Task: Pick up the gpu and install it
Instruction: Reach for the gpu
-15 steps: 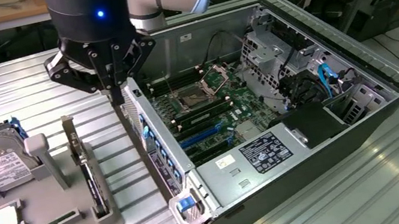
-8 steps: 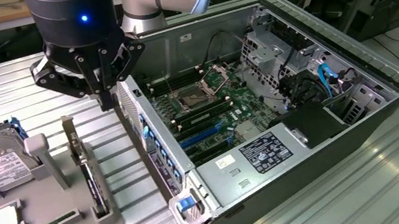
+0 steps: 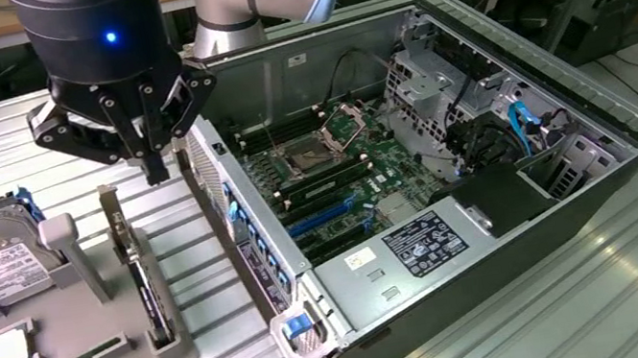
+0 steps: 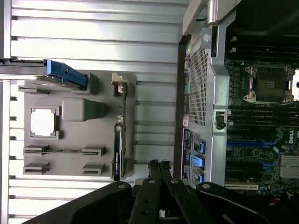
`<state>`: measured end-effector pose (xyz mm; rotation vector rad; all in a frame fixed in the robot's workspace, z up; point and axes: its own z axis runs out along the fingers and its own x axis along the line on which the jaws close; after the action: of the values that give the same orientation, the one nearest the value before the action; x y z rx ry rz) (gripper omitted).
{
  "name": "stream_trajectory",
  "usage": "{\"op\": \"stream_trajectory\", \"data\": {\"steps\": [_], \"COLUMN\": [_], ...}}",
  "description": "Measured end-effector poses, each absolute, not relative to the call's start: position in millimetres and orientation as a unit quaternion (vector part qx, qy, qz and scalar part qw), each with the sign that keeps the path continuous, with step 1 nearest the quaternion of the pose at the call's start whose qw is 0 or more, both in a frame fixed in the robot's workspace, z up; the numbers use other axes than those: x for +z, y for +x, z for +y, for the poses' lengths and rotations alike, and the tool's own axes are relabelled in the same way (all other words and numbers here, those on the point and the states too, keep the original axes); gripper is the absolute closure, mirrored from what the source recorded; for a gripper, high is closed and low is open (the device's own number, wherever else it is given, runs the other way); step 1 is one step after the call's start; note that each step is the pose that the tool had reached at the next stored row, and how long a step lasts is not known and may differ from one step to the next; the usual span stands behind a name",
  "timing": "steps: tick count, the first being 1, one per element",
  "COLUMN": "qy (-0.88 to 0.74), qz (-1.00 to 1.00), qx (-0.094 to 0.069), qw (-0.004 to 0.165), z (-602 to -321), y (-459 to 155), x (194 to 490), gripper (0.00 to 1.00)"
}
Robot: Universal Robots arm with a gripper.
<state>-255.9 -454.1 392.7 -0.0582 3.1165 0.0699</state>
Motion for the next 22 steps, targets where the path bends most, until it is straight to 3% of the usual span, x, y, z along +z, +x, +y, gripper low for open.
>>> {"op": "stream_trajectory", "data": {"steps": [22], "qy": [-0.018], "qz": [1.000], "qx": [0.022], "qw": [0.012], "z": [-448.2], "y": [-289.0], "x": [389.3], "gripper": [0.89]}}
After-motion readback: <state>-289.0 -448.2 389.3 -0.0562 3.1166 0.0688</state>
